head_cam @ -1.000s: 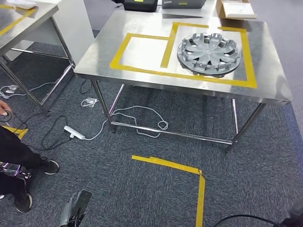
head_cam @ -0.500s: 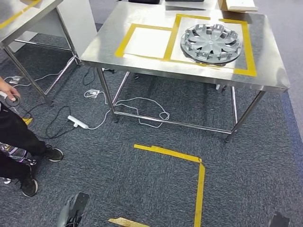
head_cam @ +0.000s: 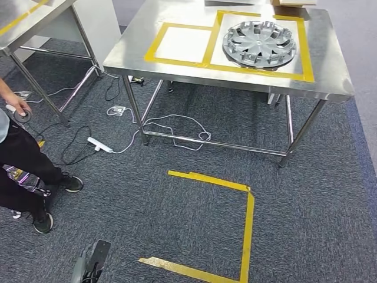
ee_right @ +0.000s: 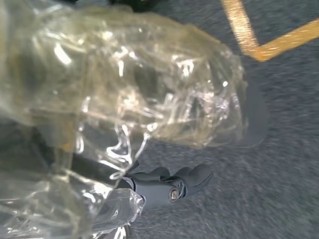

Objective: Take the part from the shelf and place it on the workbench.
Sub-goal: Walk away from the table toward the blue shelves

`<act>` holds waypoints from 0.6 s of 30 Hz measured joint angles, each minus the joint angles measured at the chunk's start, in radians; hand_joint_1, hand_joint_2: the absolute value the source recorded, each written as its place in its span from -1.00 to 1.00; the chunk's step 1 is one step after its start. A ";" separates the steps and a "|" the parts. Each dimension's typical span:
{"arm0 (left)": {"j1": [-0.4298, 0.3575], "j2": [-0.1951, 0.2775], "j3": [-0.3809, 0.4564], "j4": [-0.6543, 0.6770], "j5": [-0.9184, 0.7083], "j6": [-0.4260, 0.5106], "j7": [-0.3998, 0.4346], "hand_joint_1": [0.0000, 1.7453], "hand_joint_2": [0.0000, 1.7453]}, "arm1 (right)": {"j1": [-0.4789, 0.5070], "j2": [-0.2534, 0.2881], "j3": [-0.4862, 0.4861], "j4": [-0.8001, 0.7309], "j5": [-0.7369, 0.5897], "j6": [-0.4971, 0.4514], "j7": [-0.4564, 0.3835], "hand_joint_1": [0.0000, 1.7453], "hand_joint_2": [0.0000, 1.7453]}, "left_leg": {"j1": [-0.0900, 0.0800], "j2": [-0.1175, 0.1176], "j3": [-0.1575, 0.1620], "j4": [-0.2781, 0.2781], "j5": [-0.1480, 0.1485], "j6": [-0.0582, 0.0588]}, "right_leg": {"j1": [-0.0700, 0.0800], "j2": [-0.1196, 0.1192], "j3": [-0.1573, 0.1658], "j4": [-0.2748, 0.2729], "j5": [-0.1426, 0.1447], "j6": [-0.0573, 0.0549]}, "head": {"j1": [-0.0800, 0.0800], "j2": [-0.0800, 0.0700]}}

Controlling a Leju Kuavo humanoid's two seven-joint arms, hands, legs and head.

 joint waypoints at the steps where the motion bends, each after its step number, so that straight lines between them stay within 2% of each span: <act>1: 0.000 0.000 0.000 0.000 0.000 0.000 0.000 -1.00 -1.00 | 0.000 0.002 0.000 0.004 0.005 0.006 0.002 -1.00 -1.00 | 0.001 -0.001 -0.008 0.019 -0.018 -0.006 | -0.002 0.000 -0.001 -0.001 0.004 -0.009 | -0.002 0.000; 2: 0.000 0.000 0.000 0.000 -0.001 0.000 0.000 -1.00 -1.00 | -0.001 0.004 0.000 0.007 0.010 0.010 0.004 -1.00 -1.00 | 0.002 -0.003 -0.023 0.059 -0.050 -0.011 | -0.004 0.001 -0.002 -0.002 0.010 -0.016 | -0.002 0.000; 4: 0.001 0.000 0.000 0.000 -0.002 0.000 0.001 -1.00 -1.00 | -0.002 0.004 -0.001 0.011 0.015 0.015 0.004 -1.00 -1.00 | 0.007 -0.005 -0.071 0.196 -0.134 -0.021 | -0.003 0.002 -0.010 0.002 0.018 -0.024 | -0.004 0.000; 5: 0.001 0.000 0.000 0.001 -0.003 0.000 0.002 -1.00 -1.00 | -0.002 0.004 -0.001 0.013 0.016 0.017 0.005 -1.00 -1.00 | 0.009 -0.005 -0.092 0.261 -0.161 -0.024 | -0.003 0.003 -0.016 0.005 0.021 -0.025 | -0.003 0.000; 6: 0.002 0.000 0.000 0.001 -0.003 -0.001 0.002 -1.00 -1.00 | -0.002 0.005 -0.001 0.015 0.017 0.018 0.005 -1.00 -1.00 | 0.010 -0.005 -0.099 0.297 -0.169 -0.025 | -0.002 0.006 -0.021 0.009 0.022 -0.025 | -0.004 0.000; 7: 0.002 -0.001 0.000 0.001 -0.003 -0.001 0.002 -1.00 -1.00 | -0.002 0.005 -0.002 0.017 0.017 0.018 0.005 -1.00 -1.00 | 0.011 -0.006 -0.089 0.294 -0.156 -0.025 | -0.001 0.009 -0.026 0.014 0.022 -0.025 | -0.004 0.000; 8: 0.002 -0.001 0.000 0.001 -0.003 -0.001 0.002 -1.00 -1.00 | -0.002 0.006 -0.002 0.019 0.017 0.018 0.005 -1.00 -1.00 | 0.011 -0.007 -0.062 0.253 -0.129 -0.022 | -0.001 0.014 -0.029 0.019 0.022 -0.024 | -0.004 0.000; 10: 0.002 0.001 0.001 0.001 -0.003 -0.001 0.002 -1.00 -1.00 | -0.004 0.007 -0.002 0.021 0.017 0.019 0.005 -1.00 -1.00 | 0.012 -0.025 0.013 0.122 -0.072 -0.012 | 0.001 0.025 -0.038 0.028 0.020 -0.021 | -0.003 0.000; 12: 0.003 0.001 0.001 0.002 -0.003 -0.001 0.002 -1.00 -1.00 | -0.007 0.009 -0.002 0.023 0.018 0.019 0.005 -1.00 -1.00 | 0.012 -0.045 0.054 0.043 -0.055 -0.002 | 0.002 0.037 -0.046 0.034 0.021 -0.013 | -0.003 0.000; 13: 0.004 0.002 0.001 0.002 -0.003 -0.001 0.003 -1.00 -1.00 | -0.008 0.010 -0.002 0.024 0.018 0.019 0.005 -1.00 -1.00 | 0.012 -0.047 0.057 0.035 -0.060 0.002 | 0.002 0.042 -0.051 0.035 0.024 -0.007 | -0.003 0.000; 15: 0.002 -0.001 0.001 0.002 -0.005 -0.001 0.003 -1.00 -1.00 | -0.008 0.010 -0.002 0.026 0.025 0.022 0.005 -1.00 -1.00 | 0.014 -0.034 0.054 0.020 -0.062 0.010 | 0.003 0.047 -0.060 0.039 0.023 0.004 | -0.003 0.000; 17: 0.001 -0.004 0.001 0.002 -0.008 -0.001 0.004 -1.00 -1.00 | -0.009 0.010 -0.001 0.029 0.042 0.028 0.005 -1.00 -1.00 | 0.020 -0.020 0.053 0.007 -0.060 0.019 | 0.003 0.031 -0.090 0.089 -0.012 0.016 | 0.001 0.000; 18: 0.002 -0.004 0.001 0.002 -0.008 -0.001 0.005 -1.00 -1.00 | -0.010 0.010 0.000 0.030 0.052 0.032 0.006 -1.00 -1.00 | 0.021 -0.013 0.052 0.006 -0.058 0.023 | 0.001 0.021 -0.118 0.145 -0.044 0.021 | 0.002 0.000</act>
